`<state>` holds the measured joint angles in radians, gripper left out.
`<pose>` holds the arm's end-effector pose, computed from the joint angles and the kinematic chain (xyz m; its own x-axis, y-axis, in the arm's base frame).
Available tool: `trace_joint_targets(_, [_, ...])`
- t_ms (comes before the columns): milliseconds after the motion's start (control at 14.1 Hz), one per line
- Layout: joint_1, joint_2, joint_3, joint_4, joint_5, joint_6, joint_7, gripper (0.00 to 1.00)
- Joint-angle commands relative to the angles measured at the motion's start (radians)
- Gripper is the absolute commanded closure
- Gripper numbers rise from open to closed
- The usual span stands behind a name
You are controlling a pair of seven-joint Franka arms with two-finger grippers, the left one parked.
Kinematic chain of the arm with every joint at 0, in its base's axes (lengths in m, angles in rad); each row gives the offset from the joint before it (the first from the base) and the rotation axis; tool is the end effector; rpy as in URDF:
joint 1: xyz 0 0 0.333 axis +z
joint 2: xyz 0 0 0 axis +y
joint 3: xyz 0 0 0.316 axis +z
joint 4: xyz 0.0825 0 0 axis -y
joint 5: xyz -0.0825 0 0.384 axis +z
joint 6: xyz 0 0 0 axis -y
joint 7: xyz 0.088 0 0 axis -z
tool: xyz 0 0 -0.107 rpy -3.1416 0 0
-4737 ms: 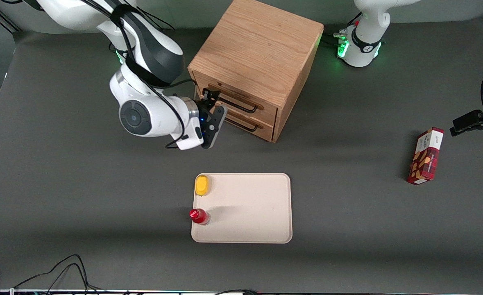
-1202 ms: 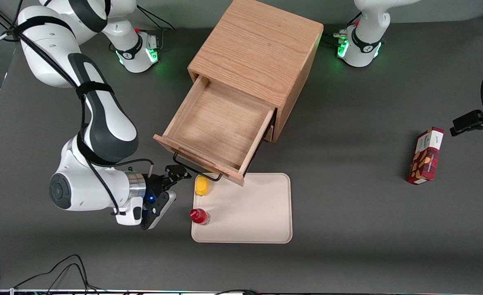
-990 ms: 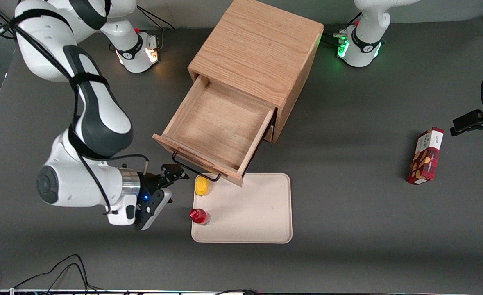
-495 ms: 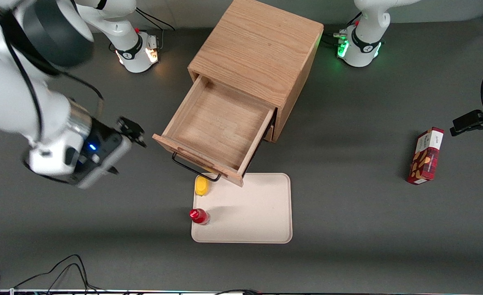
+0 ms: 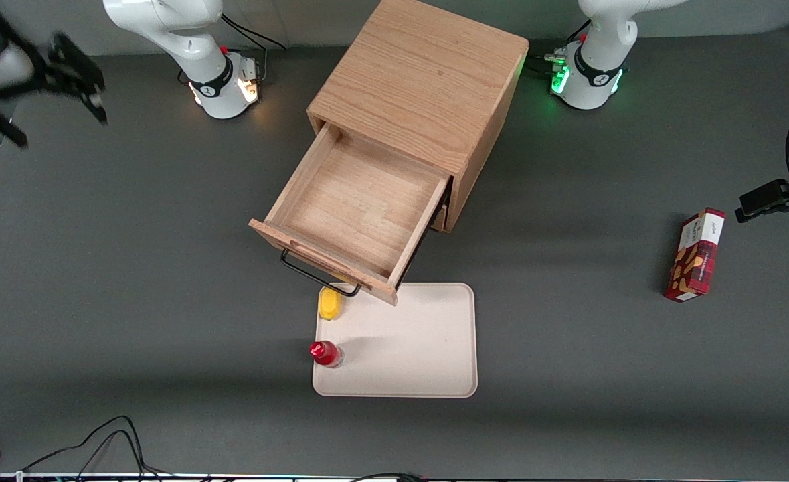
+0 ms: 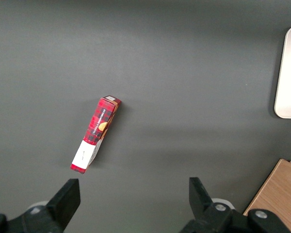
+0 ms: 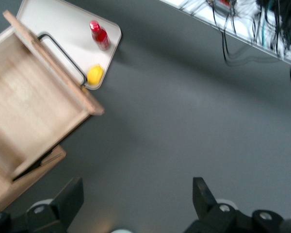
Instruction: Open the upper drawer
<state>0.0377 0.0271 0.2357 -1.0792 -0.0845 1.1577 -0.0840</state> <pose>0.4758 0.1187 0.7908 0.9473 0.3170 0.0472 0.3132 -0.9468 0.0733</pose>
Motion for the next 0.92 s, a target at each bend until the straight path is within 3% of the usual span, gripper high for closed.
trace_joint_targets(0, [-0.007, -0.197, -0.125, -0.248, 0.081, -0.052, 0.038, 0.0])
trace_joint_targets(212, [-0.004, -0.399, -0.228, -0.578, 0.133, 0.077, 0.085, 0.0])
trace_joint_targets(354, [0.002, -0.473, -0.23, -0.733, 0.141, 0.179, 0.142, 0.0])
trace_joint_targets(566, [0.004, -0.489, -0.228, -0.85, 0.152, 0.308, 0.2, 0.0])
trace_joint_targets(848, [0.01, -0.422, -0.217, -0.828, 0.144, 0.346, 0.277, 0.0])
